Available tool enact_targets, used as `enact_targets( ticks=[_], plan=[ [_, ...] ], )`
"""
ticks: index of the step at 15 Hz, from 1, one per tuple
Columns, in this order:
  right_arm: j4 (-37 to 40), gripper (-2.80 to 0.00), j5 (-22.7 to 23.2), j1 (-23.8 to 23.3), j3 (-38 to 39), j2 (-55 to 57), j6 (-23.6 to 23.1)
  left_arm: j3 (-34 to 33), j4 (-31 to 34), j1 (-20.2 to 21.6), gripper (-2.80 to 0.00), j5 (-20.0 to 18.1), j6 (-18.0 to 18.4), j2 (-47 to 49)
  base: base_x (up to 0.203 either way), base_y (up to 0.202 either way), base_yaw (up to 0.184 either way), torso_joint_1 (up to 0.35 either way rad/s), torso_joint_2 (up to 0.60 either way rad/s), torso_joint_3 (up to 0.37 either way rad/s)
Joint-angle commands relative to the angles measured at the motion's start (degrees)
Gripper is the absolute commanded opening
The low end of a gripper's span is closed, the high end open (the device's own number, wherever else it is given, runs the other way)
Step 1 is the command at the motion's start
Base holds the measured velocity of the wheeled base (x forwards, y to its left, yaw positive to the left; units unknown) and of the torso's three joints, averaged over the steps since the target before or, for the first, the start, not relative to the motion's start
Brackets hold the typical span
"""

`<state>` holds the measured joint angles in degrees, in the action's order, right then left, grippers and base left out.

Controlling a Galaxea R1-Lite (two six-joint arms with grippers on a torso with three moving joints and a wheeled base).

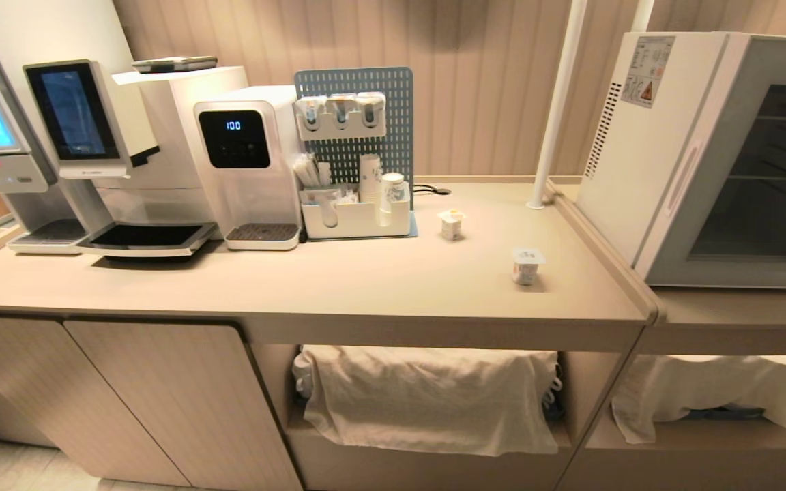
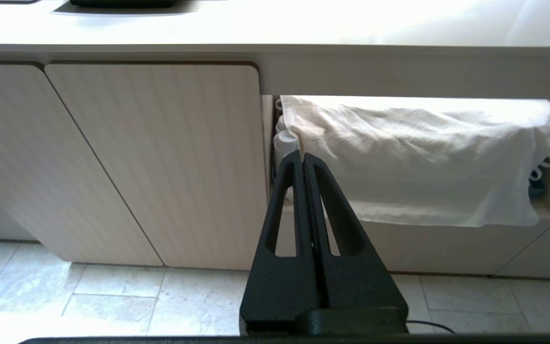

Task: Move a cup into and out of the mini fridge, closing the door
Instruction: Open the freezer door

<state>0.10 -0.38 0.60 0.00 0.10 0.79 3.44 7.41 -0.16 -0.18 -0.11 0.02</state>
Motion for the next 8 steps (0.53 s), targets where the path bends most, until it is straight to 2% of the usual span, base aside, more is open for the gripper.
enact_targets(
  ticks=[1,8],
  plan=[
    [0.0,-2.8,0.0,0.0,0.1,0.1,0.0,0.1,0.1,0.0,-2.8,0.1,0.0,0.0,0.0,-0.196,-0.001,0.004,0.01,-0.001],
    [0.0,-2.8,0.0,0.0,0.0,0.1,-0.1,0.1,0.1,0.0,-2.8,0.1,0.1,0.0,0.0,-0.193,-0.001,0.003,0.0,0.0]
  ],
)
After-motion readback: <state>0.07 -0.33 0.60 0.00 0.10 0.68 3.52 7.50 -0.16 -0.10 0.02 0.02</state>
